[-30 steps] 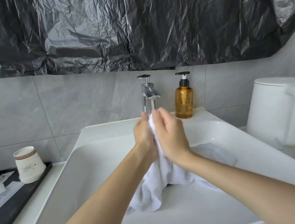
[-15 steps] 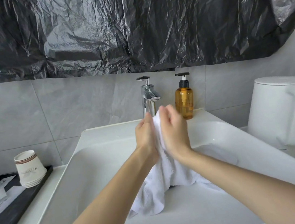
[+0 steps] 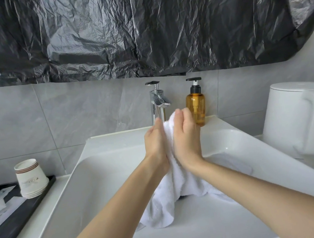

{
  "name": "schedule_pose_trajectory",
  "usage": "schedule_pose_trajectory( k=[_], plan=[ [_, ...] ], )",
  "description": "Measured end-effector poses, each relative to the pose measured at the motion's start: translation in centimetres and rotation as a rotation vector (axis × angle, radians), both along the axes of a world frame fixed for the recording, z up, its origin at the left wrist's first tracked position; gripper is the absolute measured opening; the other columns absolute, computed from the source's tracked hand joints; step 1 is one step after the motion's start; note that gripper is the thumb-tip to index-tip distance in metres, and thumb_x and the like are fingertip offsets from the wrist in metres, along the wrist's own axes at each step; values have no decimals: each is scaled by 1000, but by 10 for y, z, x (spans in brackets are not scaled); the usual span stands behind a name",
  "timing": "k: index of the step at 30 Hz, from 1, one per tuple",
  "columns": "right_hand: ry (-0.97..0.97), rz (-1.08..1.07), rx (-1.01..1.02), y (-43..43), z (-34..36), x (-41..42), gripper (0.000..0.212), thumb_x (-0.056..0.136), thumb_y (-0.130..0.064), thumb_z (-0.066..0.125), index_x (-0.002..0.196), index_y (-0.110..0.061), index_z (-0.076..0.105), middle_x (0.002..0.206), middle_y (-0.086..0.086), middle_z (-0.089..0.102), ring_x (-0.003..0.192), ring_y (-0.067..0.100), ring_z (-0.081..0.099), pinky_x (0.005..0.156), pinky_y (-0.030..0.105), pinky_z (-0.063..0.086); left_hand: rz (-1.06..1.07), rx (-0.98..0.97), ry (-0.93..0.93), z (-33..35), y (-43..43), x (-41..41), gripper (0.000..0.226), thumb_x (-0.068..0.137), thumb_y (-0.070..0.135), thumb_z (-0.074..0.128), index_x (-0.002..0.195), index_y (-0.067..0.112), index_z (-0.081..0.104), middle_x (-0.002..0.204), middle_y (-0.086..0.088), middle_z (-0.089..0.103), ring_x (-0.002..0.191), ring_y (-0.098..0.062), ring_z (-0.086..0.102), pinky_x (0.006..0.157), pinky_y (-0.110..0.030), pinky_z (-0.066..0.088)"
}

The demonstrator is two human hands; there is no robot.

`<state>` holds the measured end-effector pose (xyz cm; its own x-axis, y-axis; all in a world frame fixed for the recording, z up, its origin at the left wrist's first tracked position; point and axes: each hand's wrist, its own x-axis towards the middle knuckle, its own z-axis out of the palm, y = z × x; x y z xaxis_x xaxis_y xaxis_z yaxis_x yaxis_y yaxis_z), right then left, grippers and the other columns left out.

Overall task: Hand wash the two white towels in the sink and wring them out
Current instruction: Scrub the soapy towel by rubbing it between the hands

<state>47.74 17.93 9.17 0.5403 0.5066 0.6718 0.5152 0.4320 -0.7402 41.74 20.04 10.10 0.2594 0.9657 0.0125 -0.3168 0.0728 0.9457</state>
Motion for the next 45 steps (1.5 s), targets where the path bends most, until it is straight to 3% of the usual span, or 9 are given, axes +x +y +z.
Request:
schedule_pose_trajectory(
  k=[7,11,15,19,22,26,30,34,45],
  plan=[
    [107,8,-53,10,5,9,37,104,-22,37,67,-20,34,54,-10,45,53,7,40,62,32,30,-21,-21,3,-1,0,2,39,103,37,41,97,8,66,84,-9,71,71,-17,67,57,-22,52],
    [-192,165,-2,-6,-13,-3,33,102,-18,43,70,-22,35,53,-17,46,51,2,42,53,23,30,50,1,-17,-1,7,-4,38,103,29,45,71,13,55,54,0,57,54,-16,57,46,-17,44],
    [54,78,-75,5,0,2,34,103,-25,39,70,-19,35,53,-11,45,51,2,42,59,30,30,3,-38,-15,-2,3,-3,36,103,34,44,91,8,65,75,-7,67,68,-19,65,61,-27,52],
    [-303,156,-22,-10,-10,-5,27,102,-24,39,76,-25,36,55,-12,45,54,1,47,53,25,33,44,60,-30,-4,7,-1,30,97,26,51,70,12,48,52,5,51,51,-11,50,56,-27,42],
    [-2,44,-49,3,6,5,27,104,-24,38,78,-17,40,59,-10,47,55,-3,46,61,31,32,39,39,-3,-1,0,2,33,103,30,44,84,10,61,68,-2,65,63,-14,62,59,-24,50],
    [-285,156,-46,-11,-9,-2,26,103,-20,39,77,-18,38,55,-11,45,53,1,45,53,24,31,54,39,-18,2,6,-6,38,104,31,44,74,11,55,52,2,57,48,-11,57,41,-14,42],
    [-59,79,-104,4,8,6,28,104,-26,37,82,-9,44,59,-8,44,56,2,44,63,37,33,-20,8,-7,6,2,-6,37,103,37,42,91,11,66,72,-3,68,63,-13,66,54,-22,50],
    [-388,175,-16,-14,-7,-4,25,102,-25,37,79,-19,39,58,-10,45,53,4,45,54,30,35,7,95,32,-1,5,-5,39,104,18,40,66,11,48,50,4,51,49,-10,51,56,-27,39],
    [-118,63,6,4,5,13,29,103,-21,41,74,-17,39,57,-8,42,53,3,42,60,35,34,-85,-15,-24,1,-2,-4,35,103,34,43,94,9,66,77,-6,66,68,-16,64,57,-23,51]
  ],
)
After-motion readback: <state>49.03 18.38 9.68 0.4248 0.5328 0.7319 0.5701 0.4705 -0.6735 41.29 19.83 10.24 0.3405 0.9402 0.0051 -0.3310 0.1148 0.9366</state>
